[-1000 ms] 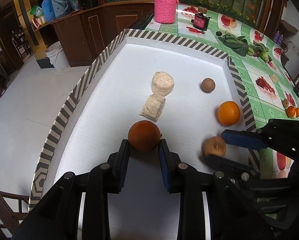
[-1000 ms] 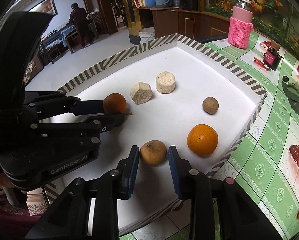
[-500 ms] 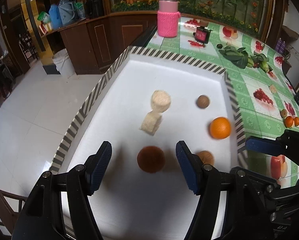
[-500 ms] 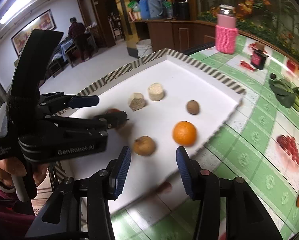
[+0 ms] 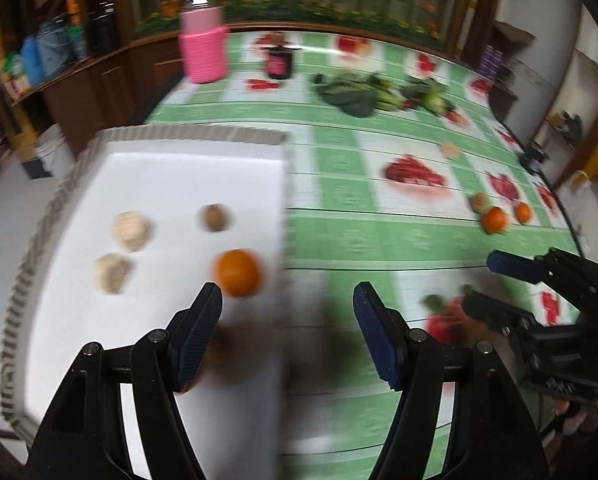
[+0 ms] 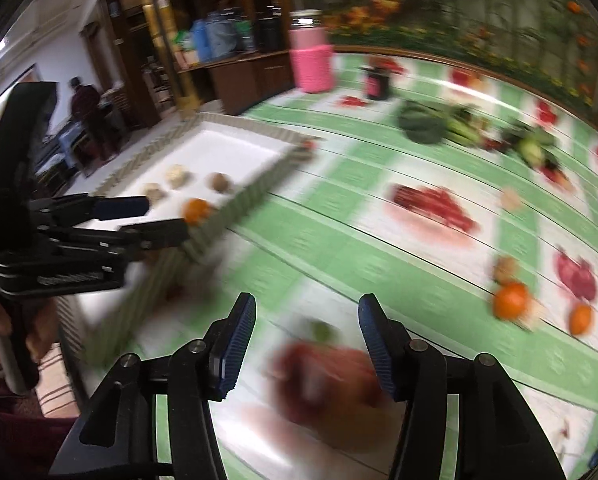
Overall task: Organize fruits
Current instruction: 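Grasp a beige block with right tool while left tool grasps an orange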
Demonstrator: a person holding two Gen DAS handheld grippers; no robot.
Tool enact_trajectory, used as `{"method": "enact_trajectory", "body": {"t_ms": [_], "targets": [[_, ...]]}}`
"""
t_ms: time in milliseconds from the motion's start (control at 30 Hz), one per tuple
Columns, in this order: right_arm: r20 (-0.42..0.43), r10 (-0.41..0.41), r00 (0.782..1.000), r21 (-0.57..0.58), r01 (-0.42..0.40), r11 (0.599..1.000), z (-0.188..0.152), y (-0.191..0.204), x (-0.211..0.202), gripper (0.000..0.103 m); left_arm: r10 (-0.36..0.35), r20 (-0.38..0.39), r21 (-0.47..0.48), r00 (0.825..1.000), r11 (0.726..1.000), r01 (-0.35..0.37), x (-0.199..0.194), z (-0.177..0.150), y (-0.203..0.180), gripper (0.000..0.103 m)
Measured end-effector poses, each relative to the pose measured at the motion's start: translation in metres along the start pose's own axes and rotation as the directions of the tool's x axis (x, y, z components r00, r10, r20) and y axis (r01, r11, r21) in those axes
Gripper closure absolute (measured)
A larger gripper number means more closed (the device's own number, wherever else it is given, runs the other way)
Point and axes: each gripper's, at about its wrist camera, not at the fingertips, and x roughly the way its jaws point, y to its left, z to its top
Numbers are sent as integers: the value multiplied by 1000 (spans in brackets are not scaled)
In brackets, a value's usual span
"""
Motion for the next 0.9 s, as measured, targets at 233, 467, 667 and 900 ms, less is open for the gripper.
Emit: {"method": "enact_trajectory", "body": {"t_ms": [233,467,667,900], "targets": [[-13,-121,993,94,121,988,-22,-84,-16,47,-83,-36,101,996,991,86,16,13,-62,36],[-51,-145,988,71,149,986,-24,-128,2,49,-112,-78,142,991,982,123,35,18,-104,36],[-57,-120,991,19,122,992,-11,-134,20,57,-120,-96,170,988,976,135,47,26,-129,36],[-55,-108,993,13,108,994,-8,-140,20,81,-130,-114,178,985,973,149,63,37,-150,36]]}}
